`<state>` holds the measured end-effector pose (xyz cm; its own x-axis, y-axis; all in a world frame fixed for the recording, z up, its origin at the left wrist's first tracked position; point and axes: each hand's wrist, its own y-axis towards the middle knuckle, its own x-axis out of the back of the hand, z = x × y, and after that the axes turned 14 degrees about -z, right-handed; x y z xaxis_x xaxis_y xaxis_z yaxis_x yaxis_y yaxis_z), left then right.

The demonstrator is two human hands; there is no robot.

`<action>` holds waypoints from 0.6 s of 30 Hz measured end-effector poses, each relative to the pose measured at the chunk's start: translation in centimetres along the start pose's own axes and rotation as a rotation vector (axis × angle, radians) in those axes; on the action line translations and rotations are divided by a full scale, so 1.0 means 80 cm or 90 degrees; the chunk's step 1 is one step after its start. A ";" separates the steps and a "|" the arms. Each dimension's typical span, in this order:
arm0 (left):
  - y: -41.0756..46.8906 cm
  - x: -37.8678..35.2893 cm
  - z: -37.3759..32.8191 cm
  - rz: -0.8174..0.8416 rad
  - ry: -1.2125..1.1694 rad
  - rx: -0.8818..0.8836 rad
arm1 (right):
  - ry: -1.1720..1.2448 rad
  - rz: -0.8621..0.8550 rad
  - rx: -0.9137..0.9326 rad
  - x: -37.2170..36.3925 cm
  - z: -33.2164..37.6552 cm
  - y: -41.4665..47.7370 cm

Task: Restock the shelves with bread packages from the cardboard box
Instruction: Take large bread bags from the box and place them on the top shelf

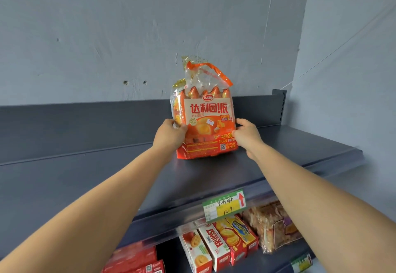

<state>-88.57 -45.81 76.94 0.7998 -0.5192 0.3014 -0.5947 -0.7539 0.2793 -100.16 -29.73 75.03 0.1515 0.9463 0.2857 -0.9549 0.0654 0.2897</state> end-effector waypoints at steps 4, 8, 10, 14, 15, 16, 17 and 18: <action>-0.008 0.005 0.002 0.002 0.026 -0.001 | -0.019 -0.005 -0.007 0.004 -0.002 -0.007; -0.016 0.013 0.002 0.011 0.068 -0.003 | -0.068 -0.004 -0.002 0.011 -0.002 -0.017; -0.021 0.018 0.003 0.028 0.093 -0.008 | -0.090 -0.003 0.000 0.015 0.000 -0.024; -0.033 0.028 0.007 0.061 0.157 -0.057 | -0.133 -0.010 0.010 0.022 0.004 -0.043; -0.036 0.031 0.008 0.073 0.178 -0.078 | -0.145 -0.012 0.017 0.025 0.006 -0.049; -0.039 0.033 0.009 0.084 0.196 -0.095 | -0.155 -0.013 0.024 0.028 0.007 -0.056; -0.041 0.036 0.010 0.092 0.209 -0.114 | -0.164 -0.014 0.028 0.031 0.010 -0.063; -0.043 0.039 0.011 0.099 0.220 -0.132 | -0.173 -0.017 0.034 0.034 0.012 -0.071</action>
<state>-83.97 -45.15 76.13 0.6460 -0.4287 0.6316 -0.7381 -0.5618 0.3736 -94.07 -27.81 75.06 0.2462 0.8245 0.5096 -0.9358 0.0653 0.3465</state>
